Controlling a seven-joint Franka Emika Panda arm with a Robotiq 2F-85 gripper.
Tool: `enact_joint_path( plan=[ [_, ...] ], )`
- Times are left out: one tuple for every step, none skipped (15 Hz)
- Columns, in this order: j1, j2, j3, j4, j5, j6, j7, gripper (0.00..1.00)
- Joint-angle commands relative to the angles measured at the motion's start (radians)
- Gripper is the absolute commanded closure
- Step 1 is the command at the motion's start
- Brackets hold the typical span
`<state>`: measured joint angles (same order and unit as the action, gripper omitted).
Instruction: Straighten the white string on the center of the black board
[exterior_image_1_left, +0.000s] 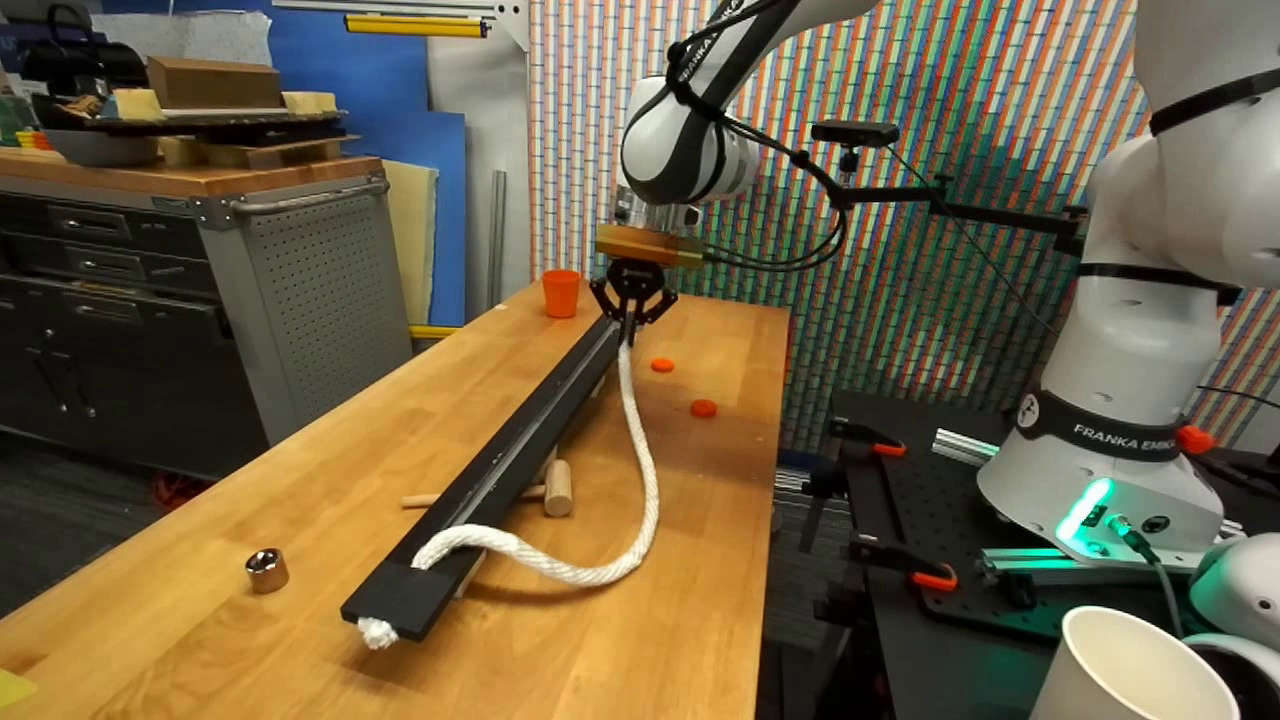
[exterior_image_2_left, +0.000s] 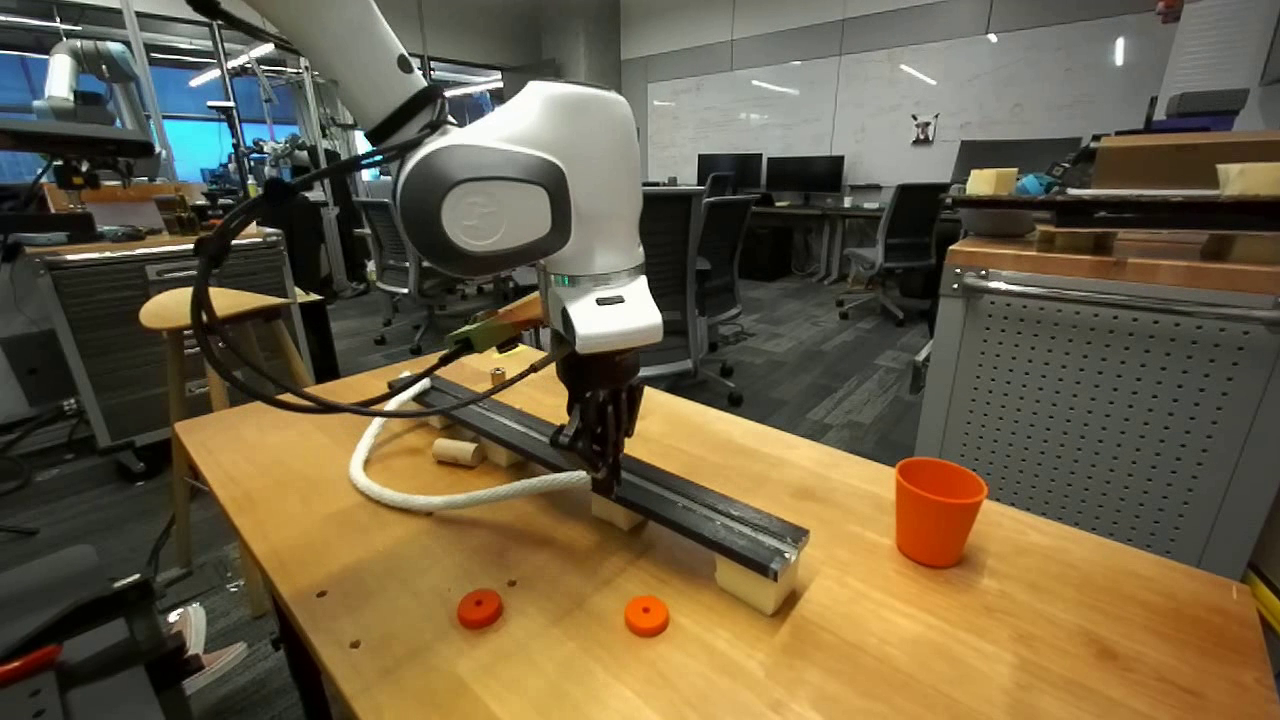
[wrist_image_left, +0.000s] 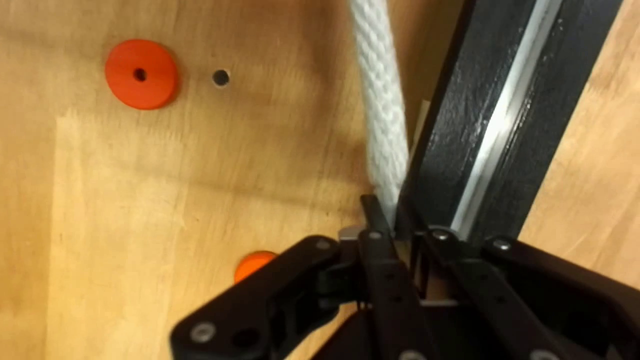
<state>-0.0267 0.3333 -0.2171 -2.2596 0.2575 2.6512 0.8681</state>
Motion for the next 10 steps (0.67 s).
enact_joint_path(
  plan=[
    [-0.005,0.038,-0.03,0.092,-0.05,-0.057,0.075,0.97],
    [-0.004,0.048,-0.044,0.108,-0.067,-0.057,0.096,0.97],
    [-0.008,0.059,-0.057,0.127,-0.074,-0.062,0.12,0.97],
    [-0.011,0.068,-0.07,0.145,-0.083,-0.065,0.147,0.97],
    [-0.017,0.076,-0.082,0.162,-0.084,-0.069,0.174,0.97],
    [-0.023,0.084,-0.093,0.179,-0.085,-0.073,0.199,0.97],
    [-0.026,0.091,-0.106,0.195,-0.088,-0.077,0.224,0.97],
    [-0.032,0.098,-0.114,0.21,-0.089,-0.08,0.242,0.97],
    [-0.037,0.107,-0.123,0.226,-0.094,-0.087,0.26,0.97],
    [-0.042,0.116,-0.131,0.241,-0.099,-0.098,0.279,0.97]
  ],
)
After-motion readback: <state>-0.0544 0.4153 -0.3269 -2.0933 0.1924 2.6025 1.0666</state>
